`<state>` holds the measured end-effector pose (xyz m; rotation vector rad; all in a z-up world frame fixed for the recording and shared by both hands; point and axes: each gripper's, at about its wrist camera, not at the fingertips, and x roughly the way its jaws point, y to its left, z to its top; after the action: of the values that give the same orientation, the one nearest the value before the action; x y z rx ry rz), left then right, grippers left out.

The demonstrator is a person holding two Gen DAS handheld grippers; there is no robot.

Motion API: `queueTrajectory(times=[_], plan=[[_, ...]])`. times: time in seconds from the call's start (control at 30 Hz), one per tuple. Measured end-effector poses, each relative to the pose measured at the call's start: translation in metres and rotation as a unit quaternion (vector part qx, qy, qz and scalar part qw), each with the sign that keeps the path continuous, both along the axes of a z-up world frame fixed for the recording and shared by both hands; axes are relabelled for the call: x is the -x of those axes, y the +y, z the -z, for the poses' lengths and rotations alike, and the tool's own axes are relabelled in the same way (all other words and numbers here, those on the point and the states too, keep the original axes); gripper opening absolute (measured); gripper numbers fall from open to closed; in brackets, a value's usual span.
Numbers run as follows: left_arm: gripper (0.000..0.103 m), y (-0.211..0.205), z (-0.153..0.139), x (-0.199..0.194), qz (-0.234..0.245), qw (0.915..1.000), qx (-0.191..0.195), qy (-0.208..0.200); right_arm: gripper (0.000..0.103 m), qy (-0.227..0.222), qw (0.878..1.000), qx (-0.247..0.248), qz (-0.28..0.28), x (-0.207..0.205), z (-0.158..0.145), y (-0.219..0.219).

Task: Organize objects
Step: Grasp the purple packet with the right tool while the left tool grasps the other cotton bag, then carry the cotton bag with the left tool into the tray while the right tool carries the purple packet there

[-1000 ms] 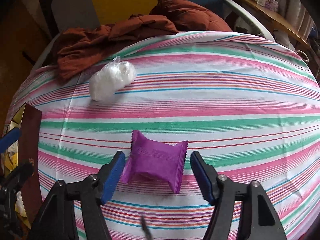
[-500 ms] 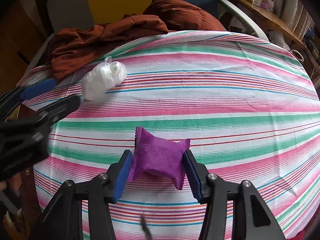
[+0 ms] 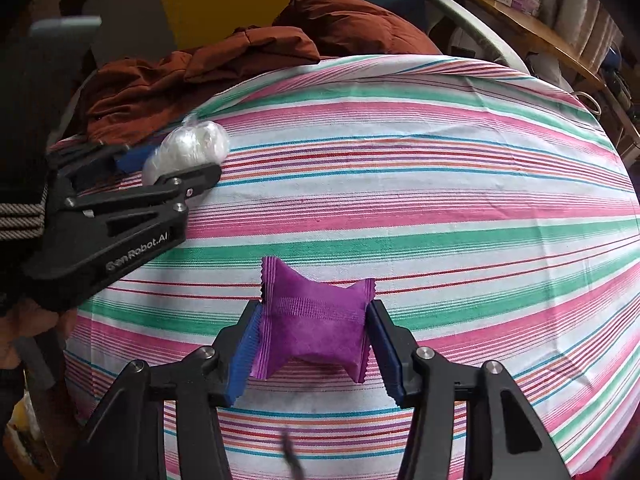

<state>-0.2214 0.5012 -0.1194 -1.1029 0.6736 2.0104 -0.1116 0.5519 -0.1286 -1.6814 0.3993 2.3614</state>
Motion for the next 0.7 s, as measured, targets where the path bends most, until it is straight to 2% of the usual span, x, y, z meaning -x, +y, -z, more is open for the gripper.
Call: queueTrajectory(times=[0.07,0.2,0.53,0.7], plan=[[0.038,-0.006,0.0,-0.003,-0.008,0.9999,-0.009,-0.001,0.048,-0.001,1.0,-0.006,-0.004,0.002,0.001,-0.002],[0.037,-0.023,-0.005,-0.018,-0.036,0.9991,-0.02,-0.013,0.047,0.001,1.0,-0.008,-0.011,0.002,0.001,-0.003],[0.037,-0.081,-0.056,-0.093,-0.046,0.9946,-0.083,0.042,0.047,0.014,0.999,-0.01,-0.04,0.003,-0.001,-0.014],[0.037,-0.103,-0.075,-0.113,-0.057,0.9916,-0.102,0.055,0.047,0.021,0.998,-0.023,-0.059,0.0,0.0,-0.029]])
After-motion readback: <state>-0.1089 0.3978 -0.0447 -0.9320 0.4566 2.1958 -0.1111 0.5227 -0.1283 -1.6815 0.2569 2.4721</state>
